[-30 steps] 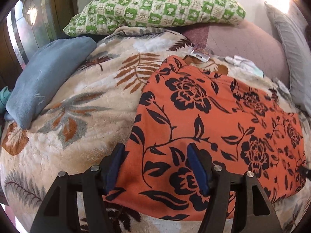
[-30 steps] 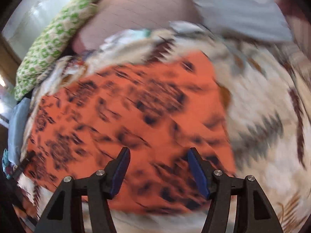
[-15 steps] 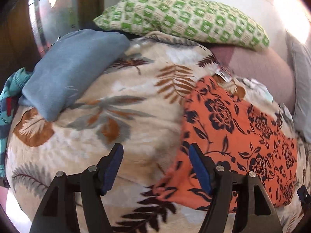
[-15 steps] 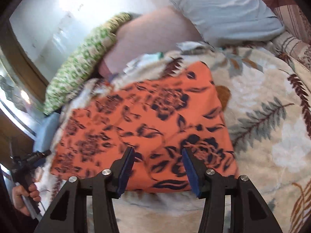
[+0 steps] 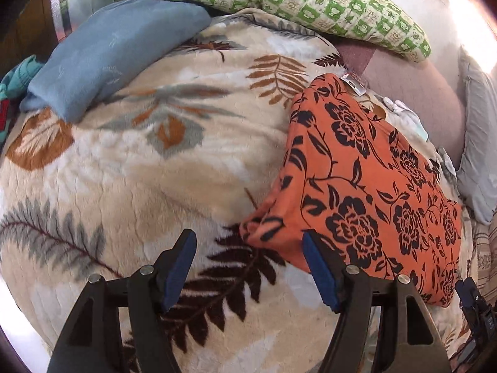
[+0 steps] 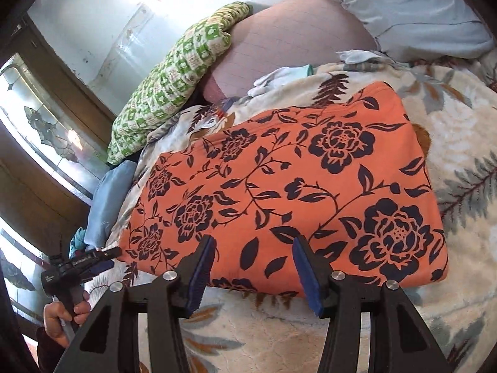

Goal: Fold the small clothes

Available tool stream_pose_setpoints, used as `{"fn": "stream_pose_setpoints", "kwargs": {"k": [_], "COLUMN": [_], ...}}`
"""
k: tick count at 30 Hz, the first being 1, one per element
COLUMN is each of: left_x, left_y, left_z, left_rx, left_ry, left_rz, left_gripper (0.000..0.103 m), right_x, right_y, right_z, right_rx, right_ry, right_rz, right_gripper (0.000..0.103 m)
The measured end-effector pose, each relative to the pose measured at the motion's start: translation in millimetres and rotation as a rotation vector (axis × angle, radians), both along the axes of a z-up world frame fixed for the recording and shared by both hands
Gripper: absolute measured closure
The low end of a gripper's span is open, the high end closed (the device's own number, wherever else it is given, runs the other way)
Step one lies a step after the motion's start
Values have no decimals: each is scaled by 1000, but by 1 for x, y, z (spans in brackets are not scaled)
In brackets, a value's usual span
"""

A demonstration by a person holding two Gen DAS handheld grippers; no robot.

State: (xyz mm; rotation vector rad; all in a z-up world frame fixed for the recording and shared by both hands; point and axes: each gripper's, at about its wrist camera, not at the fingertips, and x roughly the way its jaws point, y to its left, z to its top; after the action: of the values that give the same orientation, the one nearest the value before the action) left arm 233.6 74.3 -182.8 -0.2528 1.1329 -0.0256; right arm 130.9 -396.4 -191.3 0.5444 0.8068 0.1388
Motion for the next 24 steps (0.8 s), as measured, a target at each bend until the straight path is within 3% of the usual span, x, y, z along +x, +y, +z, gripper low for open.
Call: {"fn": "stream_pose_setpoints", "kwargs": {"k": [7,9,12,16,20,24], "left_x": [-21,-18,-7,5,21,24], "left_y": [-2,-7,-13,-19,-26,-31], "left_z": [-24,-21,-22,-25,-30,-32], "left_rx": [-139,-148,-226,-228,-246,-263], "left_ry": [44,11,1,-31,-37,-56], "left_rz": [45,36,18,33,27,26], "left_gripper": [32,32,32,34,66,83], "right_x": [-5,-3,0,3,4,2], "right_y": [-9,-9,-8,-7,-11,-17], "right_z": [4,4,3,0,-2,-2], "right_rx": [-2,-4,-9,-21,-22,-23], "right_ry": [-3,-1,1,8,16,17], "right_rz": [-14,-15,-12,-7,-12,-38], "right_gripper": [47,47,47,47,47,47]}}
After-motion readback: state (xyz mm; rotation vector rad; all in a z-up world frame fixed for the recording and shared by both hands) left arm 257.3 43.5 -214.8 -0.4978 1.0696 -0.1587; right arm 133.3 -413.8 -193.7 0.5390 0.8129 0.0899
